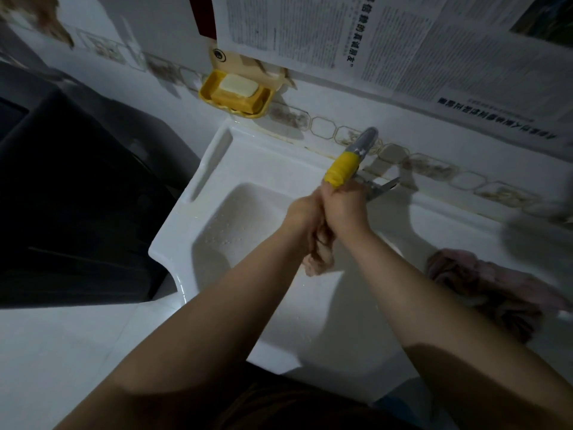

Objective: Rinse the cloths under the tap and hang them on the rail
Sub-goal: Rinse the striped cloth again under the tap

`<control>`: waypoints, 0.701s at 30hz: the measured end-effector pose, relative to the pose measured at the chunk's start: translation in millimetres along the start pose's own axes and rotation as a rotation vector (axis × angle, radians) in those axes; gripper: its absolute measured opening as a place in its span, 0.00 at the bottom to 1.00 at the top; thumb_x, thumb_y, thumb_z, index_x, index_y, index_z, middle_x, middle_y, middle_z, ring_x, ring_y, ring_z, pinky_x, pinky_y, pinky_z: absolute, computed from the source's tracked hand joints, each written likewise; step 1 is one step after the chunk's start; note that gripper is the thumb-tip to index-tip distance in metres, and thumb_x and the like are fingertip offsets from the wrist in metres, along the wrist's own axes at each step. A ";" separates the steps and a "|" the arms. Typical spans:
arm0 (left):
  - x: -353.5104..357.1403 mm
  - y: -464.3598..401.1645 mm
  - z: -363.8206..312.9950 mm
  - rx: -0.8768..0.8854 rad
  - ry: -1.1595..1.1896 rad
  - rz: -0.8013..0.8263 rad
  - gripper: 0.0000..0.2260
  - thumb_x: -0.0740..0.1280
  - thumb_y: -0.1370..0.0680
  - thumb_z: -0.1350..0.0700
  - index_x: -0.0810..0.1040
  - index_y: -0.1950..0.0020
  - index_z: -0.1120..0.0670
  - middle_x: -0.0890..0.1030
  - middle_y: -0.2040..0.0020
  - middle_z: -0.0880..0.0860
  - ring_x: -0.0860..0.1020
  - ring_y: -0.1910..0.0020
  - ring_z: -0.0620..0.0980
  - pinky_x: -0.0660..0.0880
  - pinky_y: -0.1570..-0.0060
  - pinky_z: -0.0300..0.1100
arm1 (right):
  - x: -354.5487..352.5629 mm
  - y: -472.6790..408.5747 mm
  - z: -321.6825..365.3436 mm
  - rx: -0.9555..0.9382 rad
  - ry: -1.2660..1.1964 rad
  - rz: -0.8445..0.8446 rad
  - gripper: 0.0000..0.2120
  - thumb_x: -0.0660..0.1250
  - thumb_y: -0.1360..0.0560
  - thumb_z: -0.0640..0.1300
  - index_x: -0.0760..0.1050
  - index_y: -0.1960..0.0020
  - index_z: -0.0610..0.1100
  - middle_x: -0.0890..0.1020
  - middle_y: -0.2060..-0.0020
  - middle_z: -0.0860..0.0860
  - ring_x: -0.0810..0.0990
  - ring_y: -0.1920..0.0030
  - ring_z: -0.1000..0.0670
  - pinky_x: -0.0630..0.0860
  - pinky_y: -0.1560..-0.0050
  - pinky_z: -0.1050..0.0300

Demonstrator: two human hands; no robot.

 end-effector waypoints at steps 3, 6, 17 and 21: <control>-11.5 -6.1 -0.2 -0.003 0.034 0.024 0.18 0.55 0.17 0.50 0.70 0.65 0.54 0.73 0.82 0.47 0.74 0.82 0.45 0.71 0.80 0.34 | 9.6 23.7 13.1 -0.208 0.012 0.028 0.19 0.59 0.21 0.50 0.67 0.69 0.45 0.78 0.67 0.41 0.78 0.62 0.41 0.70 0.61 0.52; 2.3 3.7 3.9 -0.025 -0.079 0.090 0.27 0.55 0.17 0.48 0.70 0.75 0.56 0.69 0.82 0.55 0.69 0.82 0.53 0.70 0.76 0.43 | 0.5 -6.2 -7.3 -0.007 0.060 0.026 0.13 0.59 0.22 0.46 0.76 0.58 0.40 0.80 0.57 0.37 0.79 0.53 0.40 0.75 0.54 0.50; -8.4 4.1 -9.8 0.077 -0.188 0.240 0.17 0.60 0.19 0.46 0.80 0.58 0.55 0.82 0.63 0.54 0.80 0.63 0.49 0.78 0.57 0.41 | -10.8 -14.2 -22.4 -0.011 -0.044 0.076 0.11 0.61 0.24 0.51 0.72 0.61 0.47 0.80 0.61 0.45 0.79 0.55 0.43 0.72 0.54 0.55; -27.1 4.8 -26.3 0.052 -0.166 0.487 0.15 0.58 0.17 0.50 0.79 0.50 0.59 0.83 0.59 0.56 0.82 0.62 0.50 0.79 0.62 0.40 | 5.0 2.6 -34.3 0.095 -0.055 0.576 0.25 0.58 0.28 0.68 0.80 0.59 0.47 0.83 0.61 0.52 0.82 0.57 0.51 0.76 0.55 0.57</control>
Point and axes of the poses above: each hand's wrist, its own y-axis away from the middle knuckle, its own x-axis out of the palm, z = x × y, the point moved 6 cm from there along -y, towards the middle knuckle
